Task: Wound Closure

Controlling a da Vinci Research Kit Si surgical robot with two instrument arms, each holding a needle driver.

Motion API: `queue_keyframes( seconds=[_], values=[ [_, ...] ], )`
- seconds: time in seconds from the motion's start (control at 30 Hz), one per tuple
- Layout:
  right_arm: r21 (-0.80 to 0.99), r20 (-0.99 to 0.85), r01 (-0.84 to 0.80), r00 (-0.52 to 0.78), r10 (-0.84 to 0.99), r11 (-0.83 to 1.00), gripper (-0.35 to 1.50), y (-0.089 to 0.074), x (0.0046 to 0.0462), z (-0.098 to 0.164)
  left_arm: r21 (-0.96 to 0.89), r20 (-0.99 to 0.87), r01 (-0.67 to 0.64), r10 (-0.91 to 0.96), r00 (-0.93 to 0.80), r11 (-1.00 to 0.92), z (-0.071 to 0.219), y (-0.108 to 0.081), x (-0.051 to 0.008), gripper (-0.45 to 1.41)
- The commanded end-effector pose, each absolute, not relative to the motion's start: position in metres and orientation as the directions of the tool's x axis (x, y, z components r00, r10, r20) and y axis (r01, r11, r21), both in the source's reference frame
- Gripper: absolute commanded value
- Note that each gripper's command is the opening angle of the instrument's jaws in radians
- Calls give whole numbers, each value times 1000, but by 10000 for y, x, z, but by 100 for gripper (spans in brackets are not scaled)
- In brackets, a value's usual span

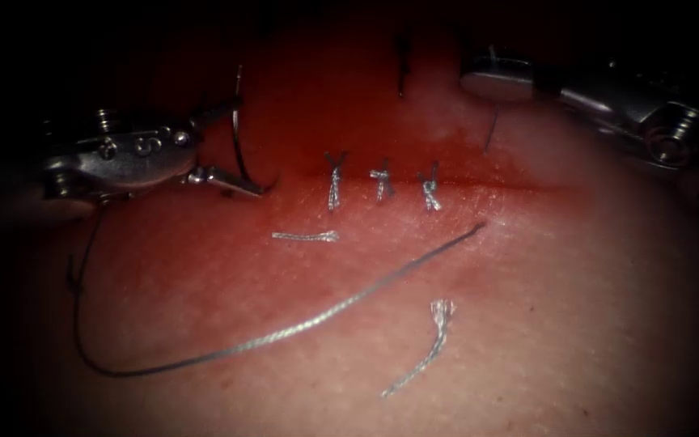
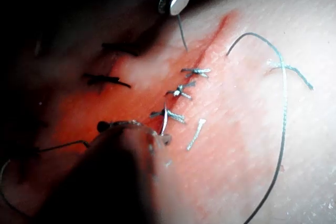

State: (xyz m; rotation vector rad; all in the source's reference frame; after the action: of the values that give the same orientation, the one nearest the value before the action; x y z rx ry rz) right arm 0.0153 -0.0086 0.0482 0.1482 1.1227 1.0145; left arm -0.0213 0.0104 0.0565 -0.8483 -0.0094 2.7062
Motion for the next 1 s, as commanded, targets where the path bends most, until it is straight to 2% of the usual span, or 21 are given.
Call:
queue_keyframes(
  seconds=[0.03,0.13,0.23,0.3,0.37,0.43,0.5,0.53,0.57,0.6,0.67,0.7,0.77,0.8,1.0],
  values=[
    [567,-677,-596,56,733,569,74,-85,161,484,-91,-554,-291,291,-780,-952,570,109,-218,118],
    [575,-679,-585,51,733,573,59,-88,154,475,-91,-551,-289,290,-783,-953,565,109,-211,130],
    [578,-678,-580,49,734,573,59,-89,150,472,-107,-556,-284,295,-777,-953,556,109,-204,131],
    [587,-672,-575,47,739,570,61,-89,144,468,-124,-570,-290,308,-762,-949,543,111,-194,125],
    [574,-684,-568,62,727,590,66,-90,137,464,-150,-588,-289,320,-743,-946,529,112,-187,121],
    [541,-711,-555,99,696,631,74,-93,130,458,-248,-633,-287,379,-675,-925,500,105,-181,109],
    [484,-758,-520,153,634,704,101,-95,127,454,-333,-664,-253,417,-621,-908,477,94,-185,104],
    [484,-758,-520,153,634,704,101,-95,127,454,-333,-664,-253,417,-621,-908,477,94,-185,104],
    [386,-806,-479,240,541,788,130,-94,126,450,-421,-689,-209,461,-559,-883,454,78,-192,103],
    [347,-817,-458,281,504,819,133,-94,125,448,-449,-696,-190,476,-537,-873,443,71,-195,103],
    [321,-818,-442,316,480,838,133,-94,124,446,-472,-695,-176,487,-529,-864,433,63,-199,103],
    [263,-812,-404,398,427,876,133,-96,125,442,-505,-679,-155,502,-536,-849,414,48,-204,103],
    [253,-806,-387,423,415,887,133,-97,126,440,-510,-679,-129,490,-546,-850,402,39,-205,103],
    [249,-789,-358,464,403,900,133,-100,127,436,-521,-677,-83,470,-566,-850,384,28,-203,103],
    [224,-794,-320,487,363,920,131,-104,131,435,-511,-672,-34,424,-608,-859,368,12,-173,99]
  ],
)
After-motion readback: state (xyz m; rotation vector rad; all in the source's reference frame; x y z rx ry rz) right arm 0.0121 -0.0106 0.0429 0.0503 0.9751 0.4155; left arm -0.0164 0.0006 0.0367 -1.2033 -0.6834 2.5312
